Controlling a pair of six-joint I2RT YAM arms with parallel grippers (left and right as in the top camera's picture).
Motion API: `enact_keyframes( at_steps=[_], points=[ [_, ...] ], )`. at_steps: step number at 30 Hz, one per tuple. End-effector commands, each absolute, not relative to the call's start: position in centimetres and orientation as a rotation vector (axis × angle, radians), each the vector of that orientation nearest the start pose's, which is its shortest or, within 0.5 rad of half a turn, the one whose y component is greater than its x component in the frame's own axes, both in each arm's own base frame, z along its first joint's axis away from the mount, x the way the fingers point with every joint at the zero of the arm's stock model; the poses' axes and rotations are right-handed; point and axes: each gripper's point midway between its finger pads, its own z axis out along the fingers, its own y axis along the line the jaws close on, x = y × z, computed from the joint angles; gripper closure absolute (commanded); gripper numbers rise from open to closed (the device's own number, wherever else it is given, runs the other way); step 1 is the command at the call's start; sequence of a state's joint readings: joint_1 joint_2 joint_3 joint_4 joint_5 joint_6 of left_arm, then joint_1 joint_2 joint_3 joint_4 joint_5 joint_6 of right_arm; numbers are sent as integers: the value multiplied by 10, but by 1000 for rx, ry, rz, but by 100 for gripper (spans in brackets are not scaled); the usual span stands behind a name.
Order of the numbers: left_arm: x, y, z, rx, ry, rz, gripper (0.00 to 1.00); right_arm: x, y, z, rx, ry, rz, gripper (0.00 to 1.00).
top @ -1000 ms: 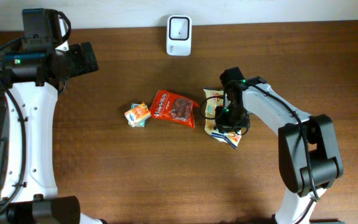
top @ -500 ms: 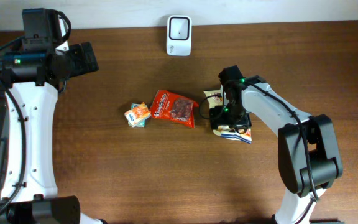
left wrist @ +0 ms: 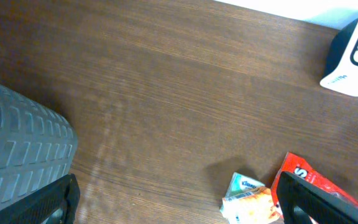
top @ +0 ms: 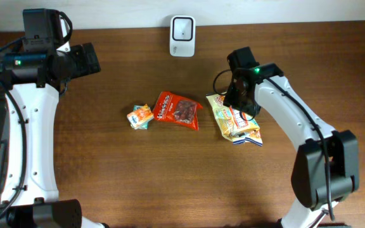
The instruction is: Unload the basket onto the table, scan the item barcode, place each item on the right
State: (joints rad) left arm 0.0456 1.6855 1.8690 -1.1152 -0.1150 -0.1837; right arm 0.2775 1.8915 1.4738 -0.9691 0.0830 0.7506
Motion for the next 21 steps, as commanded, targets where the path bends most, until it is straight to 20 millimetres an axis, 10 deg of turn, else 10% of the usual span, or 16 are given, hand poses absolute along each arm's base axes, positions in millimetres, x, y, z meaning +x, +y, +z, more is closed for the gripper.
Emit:
enact_keyframes(
  at_steps=[1,13,21],
  points=[
    [425,40,280,-328,2483,87,1,371,84,45,1061,2810,-65,52],
    [425,40,280,-328,2482,87,1,371,91,8,968,2899,-50,43],
    [425,40,280,-328,2483,87,1,361,105,8,11,3136,172,1]
  ],
)
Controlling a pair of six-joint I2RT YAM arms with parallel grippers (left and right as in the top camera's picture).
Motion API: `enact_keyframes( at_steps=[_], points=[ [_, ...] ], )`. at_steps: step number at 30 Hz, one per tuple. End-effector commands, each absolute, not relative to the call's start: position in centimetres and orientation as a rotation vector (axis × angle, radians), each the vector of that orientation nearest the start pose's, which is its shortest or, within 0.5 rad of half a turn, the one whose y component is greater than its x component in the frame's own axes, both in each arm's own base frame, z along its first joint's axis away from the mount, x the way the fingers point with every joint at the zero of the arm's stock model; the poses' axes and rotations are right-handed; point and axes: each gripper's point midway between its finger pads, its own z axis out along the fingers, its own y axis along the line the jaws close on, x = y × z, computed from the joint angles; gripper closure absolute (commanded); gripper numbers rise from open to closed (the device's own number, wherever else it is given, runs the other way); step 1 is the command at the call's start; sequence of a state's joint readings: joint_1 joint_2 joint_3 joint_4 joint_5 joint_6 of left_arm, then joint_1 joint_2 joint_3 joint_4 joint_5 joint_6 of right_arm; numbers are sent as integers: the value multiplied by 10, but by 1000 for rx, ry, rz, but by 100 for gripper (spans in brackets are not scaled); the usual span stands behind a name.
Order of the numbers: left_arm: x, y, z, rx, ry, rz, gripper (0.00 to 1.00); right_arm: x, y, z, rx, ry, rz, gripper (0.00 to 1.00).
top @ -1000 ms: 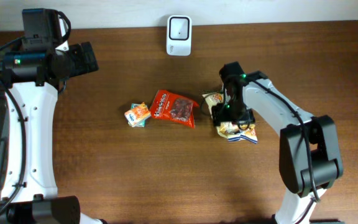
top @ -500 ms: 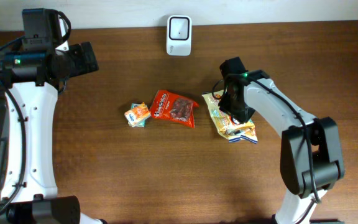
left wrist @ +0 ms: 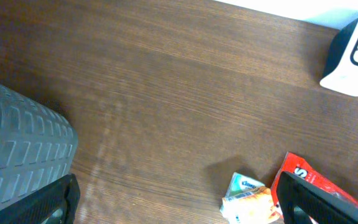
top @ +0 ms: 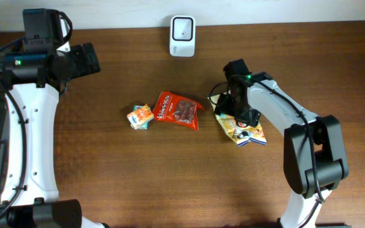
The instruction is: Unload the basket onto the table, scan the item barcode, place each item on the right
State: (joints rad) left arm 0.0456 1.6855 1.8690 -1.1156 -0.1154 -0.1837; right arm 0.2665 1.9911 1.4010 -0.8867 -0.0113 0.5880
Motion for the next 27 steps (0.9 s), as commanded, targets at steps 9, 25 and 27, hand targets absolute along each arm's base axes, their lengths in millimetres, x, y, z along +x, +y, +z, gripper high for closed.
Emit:
enact_keyframes(
  at_steps=[9,25,27],
  points=[
    [425,40,280,-328,2483,87,1,380,103,49,-319,3042,90,1],
    [425,40,280,-328,2483,87,1,396,147,66,-639,2692,-579,2],
    [425,40,280,-328,2483,87,1,394,147,61,-649,2691,-585,5]
  ],
)
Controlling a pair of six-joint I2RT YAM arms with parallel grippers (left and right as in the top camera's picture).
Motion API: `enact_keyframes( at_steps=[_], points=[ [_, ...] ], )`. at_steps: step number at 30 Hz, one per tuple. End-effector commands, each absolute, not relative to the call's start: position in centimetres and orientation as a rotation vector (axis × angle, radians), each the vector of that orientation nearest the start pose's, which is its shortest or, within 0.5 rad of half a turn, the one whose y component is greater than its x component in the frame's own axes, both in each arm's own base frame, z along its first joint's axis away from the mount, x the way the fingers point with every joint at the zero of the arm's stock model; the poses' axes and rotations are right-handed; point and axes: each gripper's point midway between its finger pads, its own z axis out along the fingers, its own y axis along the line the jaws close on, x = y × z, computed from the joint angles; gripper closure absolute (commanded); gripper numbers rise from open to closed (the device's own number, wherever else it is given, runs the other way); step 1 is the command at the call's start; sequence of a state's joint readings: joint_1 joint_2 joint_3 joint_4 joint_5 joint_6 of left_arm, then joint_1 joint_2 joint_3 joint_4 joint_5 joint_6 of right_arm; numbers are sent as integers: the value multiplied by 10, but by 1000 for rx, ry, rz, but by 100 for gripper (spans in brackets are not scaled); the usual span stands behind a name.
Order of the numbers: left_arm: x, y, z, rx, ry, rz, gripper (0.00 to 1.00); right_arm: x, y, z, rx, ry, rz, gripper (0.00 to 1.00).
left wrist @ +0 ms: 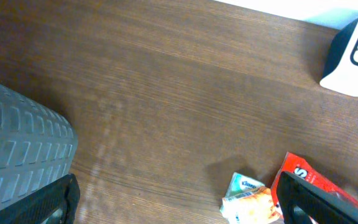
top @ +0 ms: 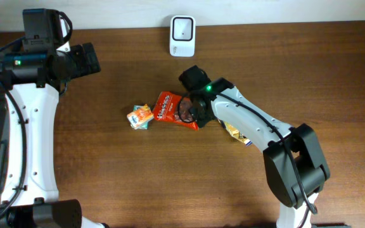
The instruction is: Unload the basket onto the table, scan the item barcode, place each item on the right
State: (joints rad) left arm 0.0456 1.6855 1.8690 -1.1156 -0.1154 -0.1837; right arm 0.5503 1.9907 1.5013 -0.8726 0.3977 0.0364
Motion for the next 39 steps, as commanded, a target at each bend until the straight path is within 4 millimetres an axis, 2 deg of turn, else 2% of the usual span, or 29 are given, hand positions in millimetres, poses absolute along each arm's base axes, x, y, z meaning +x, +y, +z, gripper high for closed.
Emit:
enact_keyframes(
  at_steps=[1,6,11,16,20,25,27,29,32,34,37,39],
  points=[
    [425,40,280,-328,2483,87,1,393,148,60,-654,2692,-586,5],
    [425,40,280,-329,2483,87,1,393,152,51,-671,2686,-604,5],
    [425,40,280,-328,2483,87,1,402,134,32,-696,2654,-801,4],
    [425,40,280,-329,2483,87,1,401,126,6,-742,2690,-852,4],
    [425,40,280,-329,2482,87,1,405,116,4,-704,2704,-855,5],
    [425,40,280,-329,2482,87,1,409,96,2,-562,2754,-825,8],
    [425,40,280,-329,2483,87,1,408,96,-3,-546,2790,-763,15],
    [425,40,280,-329,2482,87,1,408,94,-6,-531,2817,-718,30],
    [425,40,280,-329,2482,87,1,406,94,-10,-514,2852,-657,59],
    [425,40,280,-329,2482,87,1,405,96,-12,-468,2871,-619,71],
    [425,40,280,-329,2482,87,1,403,97,-12,-414,2884,-600,96],
    [425,40,280,-329,2483,87,1,399,103,-12,-421,2910,-540,96]
  ],
)
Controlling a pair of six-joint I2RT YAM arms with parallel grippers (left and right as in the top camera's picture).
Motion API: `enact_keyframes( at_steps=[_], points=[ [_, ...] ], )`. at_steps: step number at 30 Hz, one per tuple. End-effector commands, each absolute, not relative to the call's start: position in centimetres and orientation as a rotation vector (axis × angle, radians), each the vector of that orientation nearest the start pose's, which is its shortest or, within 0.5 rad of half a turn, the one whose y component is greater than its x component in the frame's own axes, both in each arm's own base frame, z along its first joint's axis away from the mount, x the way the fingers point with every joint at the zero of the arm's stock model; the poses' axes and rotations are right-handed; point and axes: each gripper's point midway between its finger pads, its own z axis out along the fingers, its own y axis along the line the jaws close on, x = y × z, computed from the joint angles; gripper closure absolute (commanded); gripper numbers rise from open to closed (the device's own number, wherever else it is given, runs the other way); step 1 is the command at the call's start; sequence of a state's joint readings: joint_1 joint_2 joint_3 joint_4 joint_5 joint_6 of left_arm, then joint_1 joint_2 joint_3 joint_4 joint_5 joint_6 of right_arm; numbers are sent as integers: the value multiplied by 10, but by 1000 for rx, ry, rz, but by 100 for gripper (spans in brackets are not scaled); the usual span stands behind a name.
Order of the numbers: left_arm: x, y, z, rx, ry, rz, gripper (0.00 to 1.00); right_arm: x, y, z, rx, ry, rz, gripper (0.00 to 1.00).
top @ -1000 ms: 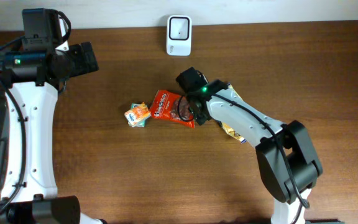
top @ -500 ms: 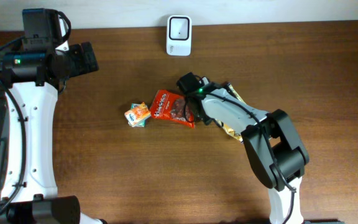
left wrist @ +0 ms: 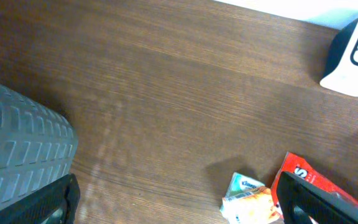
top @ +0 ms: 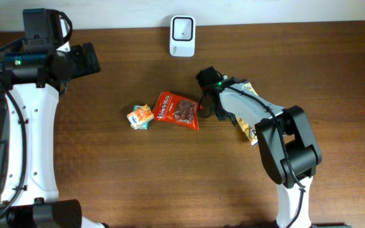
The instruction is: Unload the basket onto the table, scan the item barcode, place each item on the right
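Note:
The white barcode scanner (top: 182, 27) stands at the table's far edge, and also shows in the left wrist view (left wrist: 354, 57). A red snack packet (top: 176, 109) lies mid-table, with a small orange packet (top: 140, 116) to its left. A yellow packet (top: 250, 132) lies partly under my right forearm. My right gripper (top: 206, 106) is just beside the red packet's right end; its jaws are hidden by the wrist. My left gripper (left wrist: 174, 208) hangs open and empty at the far left, above the table.
A grey ribbed object (left wrist: 17, 155) sits at the table's left edge under the left arm. The red packet (left wrist: 321, 184) and the small orange packet (left wrist: 248, 199) lie near the left gripper's right finger in its wrist view.
My right wrist has moved a little right and back from over the red packet's right end. The yellow packet now shows on both sides of the forearm. The left arm has not moved.
My right gripper was over the yellow packet's upper left corner, then lower on it. Then it reached left over the red packet's right end, the yellow packet mostly hidden. Now it sits just right of the red packet. The left arm stayed still.

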State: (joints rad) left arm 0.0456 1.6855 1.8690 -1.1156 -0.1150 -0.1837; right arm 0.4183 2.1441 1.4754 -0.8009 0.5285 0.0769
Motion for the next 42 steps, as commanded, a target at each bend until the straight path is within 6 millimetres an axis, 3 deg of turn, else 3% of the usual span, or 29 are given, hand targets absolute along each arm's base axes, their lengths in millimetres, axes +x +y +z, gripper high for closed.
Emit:
enact_keyframes(
  at_steps=[1,4,7,11,15,17,19,22,24,25,27,32,33,34,35,37,42],
  points=[
    [425,40,280,-329,2482,87,1,397,107,-9,-426,2926,-501,96],
    [425,40,280,-329,2483,87,1,396,127,15,-438,2956,-331,96],
    [425,40,280,-329,2482,87,1,392,157,58,-495,2959,-61,96],
    [425,40,280,-329,2482,87,1,380,207,127,-612,2859,496,96],
    [425,40,280,-329,2483,87,1,372,225,174,-626,2707,990,96],
    [425,40,280,-329,2482,87,1,370,227,185,-594,2627,1248,96],
    [425,40,280,-330,2482,87,1,369,224,182,-532,2581,1434,96],
    [425,40,280,-329,2483,87,1,361,216,153,-422,2543,1650,96],
    [425,40,280,-329,2483,87,1,359,206,122,-358,2578,1652,96],
    [425,40,280,-329,2482,87,1,359,191,100,-303,2634,1580,96],
    [425,40,280,-329,2482,87,1,367,161,74,-225,2735,1391,96],
    [425,40,280,-329,2482,87,1,389,85,45,-45,2837,1015,96],
    [425,40,280,-329,2483,87,1,392,75,43,-18,2837,981,86],
    [425,40,280,-329,2482,87,1,395,64,43,10,2834,955,62],
    [425,40,280,-329,2483,87,1,397,60,44,24,2828,952,53],
    [425,40,280,-329,2483,87,1,402,50,53,54,2818,946,45],
    [425,40,280,-329,2482,87,1,418,52,94,11,2800,935,43]
  ],
)
